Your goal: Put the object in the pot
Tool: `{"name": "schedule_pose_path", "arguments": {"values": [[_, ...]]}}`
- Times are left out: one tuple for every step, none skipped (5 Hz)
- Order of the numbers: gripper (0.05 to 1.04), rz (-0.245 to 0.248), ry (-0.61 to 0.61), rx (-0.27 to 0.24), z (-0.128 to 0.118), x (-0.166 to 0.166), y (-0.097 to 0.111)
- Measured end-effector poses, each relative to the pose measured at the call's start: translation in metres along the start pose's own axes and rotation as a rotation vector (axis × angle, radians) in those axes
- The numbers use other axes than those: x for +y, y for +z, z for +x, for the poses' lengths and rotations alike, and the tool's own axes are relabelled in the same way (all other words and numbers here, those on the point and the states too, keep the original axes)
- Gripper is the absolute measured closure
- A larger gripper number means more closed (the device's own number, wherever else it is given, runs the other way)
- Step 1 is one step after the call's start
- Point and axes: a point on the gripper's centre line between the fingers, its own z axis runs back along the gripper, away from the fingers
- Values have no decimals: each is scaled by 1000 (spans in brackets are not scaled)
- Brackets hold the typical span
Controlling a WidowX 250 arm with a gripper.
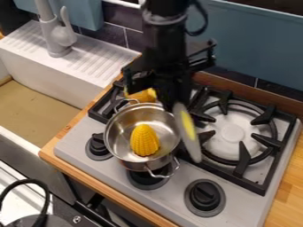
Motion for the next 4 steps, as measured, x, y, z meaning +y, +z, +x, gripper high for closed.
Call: {"name": "schedule_pose_path", "arguments": {"values": [[935, 7, 34, 2, 1, 9, -8], [935, 2, 35, -5, 4, 11, -9], [935, 11, 9, 6, 4, 13, -12], [935, 66, -34, 65, 0, 17, -24]]}}
